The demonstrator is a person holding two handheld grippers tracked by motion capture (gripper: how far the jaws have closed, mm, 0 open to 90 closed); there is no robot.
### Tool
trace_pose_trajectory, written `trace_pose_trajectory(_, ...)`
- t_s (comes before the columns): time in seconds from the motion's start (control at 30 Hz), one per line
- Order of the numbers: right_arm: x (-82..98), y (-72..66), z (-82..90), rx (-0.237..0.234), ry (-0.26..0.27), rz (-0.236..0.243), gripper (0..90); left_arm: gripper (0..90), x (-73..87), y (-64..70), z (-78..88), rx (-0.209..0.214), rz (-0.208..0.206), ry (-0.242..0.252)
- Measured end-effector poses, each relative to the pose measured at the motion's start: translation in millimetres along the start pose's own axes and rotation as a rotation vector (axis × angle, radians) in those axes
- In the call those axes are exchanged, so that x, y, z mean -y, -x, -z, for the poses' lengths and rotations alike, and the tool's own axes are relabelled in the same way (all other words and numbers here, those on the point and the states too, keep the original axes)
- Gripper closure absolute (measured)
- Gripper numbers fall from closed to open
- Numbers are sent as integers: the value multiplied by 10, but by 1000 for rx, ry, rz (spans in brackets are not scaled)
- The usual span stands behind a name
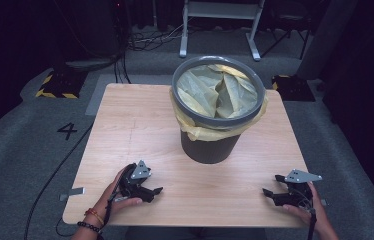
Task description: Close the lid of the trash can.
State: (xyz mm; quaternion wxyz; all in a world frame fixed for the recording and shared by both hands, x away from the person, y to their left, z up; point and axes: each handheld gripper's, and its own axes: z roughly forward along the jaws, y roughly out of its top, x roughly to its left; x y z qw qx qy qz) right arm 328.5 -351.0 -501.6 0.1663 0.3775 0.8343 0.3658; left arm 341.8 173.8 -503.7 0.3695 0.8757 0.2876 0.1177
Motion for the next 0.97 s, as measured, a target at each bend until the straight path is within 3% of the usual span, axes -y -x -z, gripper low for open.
trace_pose_trajectory(0.97, 0, -10, -25, 7, 14, -6, 197, 159, -11, -14, -10, 11, -8, -2)
